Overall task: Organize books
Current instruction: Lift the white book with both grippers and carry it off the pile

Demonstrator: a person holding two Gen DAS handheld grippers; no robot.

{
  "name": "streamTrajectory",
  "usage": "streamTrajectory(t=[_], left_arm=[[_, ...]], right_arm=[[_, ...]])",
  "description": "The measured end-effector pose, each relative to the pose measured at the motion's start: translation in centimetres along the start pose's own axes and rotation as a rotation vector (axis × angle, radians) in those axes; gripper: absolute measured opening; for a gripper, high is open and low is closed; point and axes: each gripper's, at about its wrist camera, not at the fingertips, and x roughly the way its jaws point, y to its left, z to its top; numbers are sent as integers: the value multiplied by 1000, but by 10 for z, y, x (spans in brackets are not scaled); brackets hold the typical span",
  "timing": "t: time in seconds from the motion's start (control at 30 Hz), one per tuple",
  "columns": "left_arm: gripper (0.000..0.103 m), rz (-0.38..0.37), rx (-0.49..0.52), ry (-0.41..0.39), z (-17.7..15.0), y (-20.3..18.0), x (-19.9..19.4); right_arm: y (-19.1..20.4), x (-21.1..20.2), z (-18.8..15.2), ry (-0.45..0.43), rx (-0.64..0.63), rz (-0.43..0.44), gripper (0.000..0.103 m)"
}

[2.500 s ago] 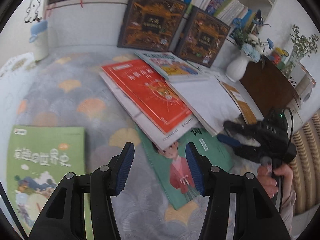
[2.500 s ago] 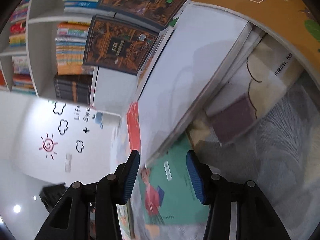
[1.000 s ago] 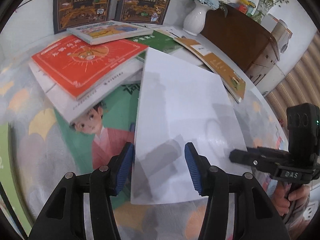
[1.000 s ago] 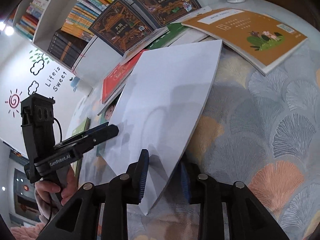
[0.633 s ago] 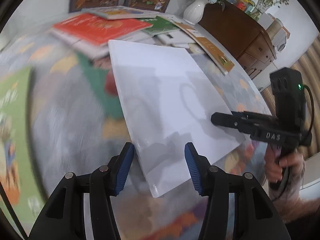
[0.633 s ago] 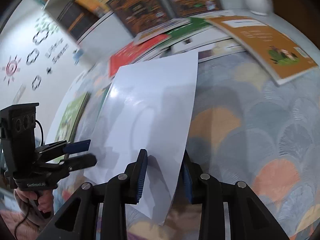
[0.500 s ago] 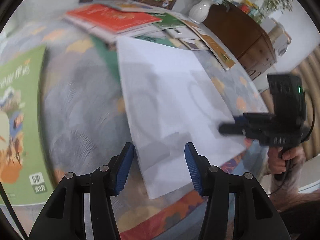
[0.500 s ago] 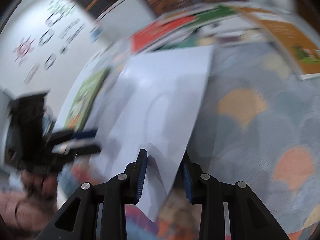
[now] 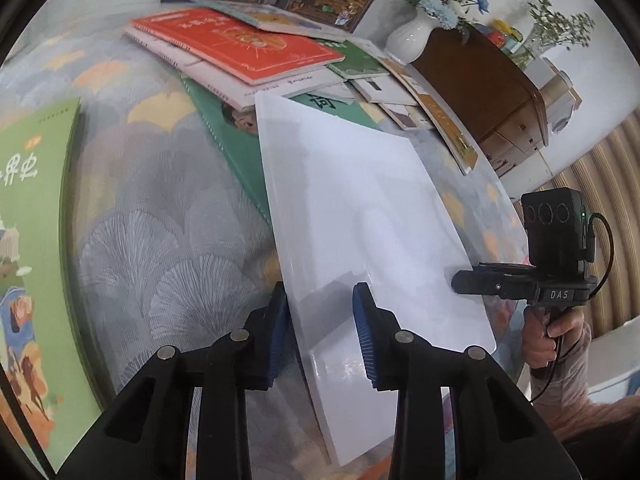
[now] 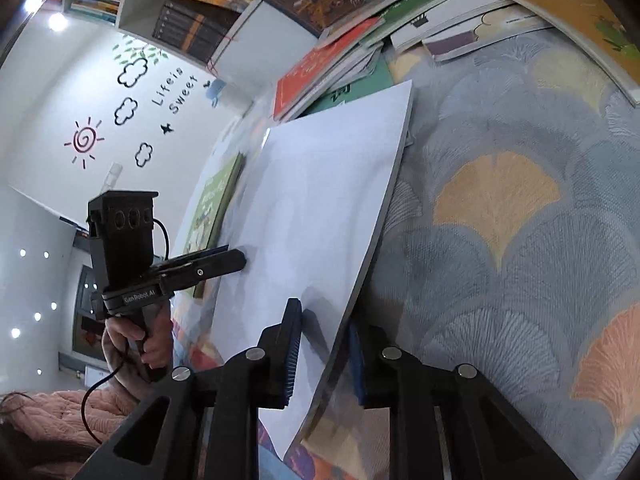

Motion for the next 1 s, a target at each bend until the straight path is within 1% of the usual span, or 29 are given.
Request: streamTrajectory(t=[0.13,0.3,0.4,0.47,0.57,0.63,0.77,0.9,1.0], left_arm=[[32,6,-10,-11,-1,1,-2],[31,23,-30,-25,-2,-1,-2],[31,36,-27,-10,0,-2,-2],[30,47,-19,8,3,-5,-3],[30,69,-2,13,4,-9,-4],[30,73,-7,10,3,-8,-7],[30,56,-16,-18,5,-5,-21],[31,57,-14,-74,10,-2,-41],[32,78,-29,-117,12,6,-57]], right_arm=[[7,-1,-5,-26,-22,-31,18],[6,-2,-2,-24,6,-28,18],[10,-1,0,-26,12,-55,19],[17,0,2,-28,-4,-94,21],[39,2,0,-37,-96,-202,22],[48,1,-2,-46,-111,-213,22],[62,-6,-3,-69,-146,-203,22],[84,-11,4,-93,-211,-201,22],[108,-5,10,-108,-277,-219,22]])
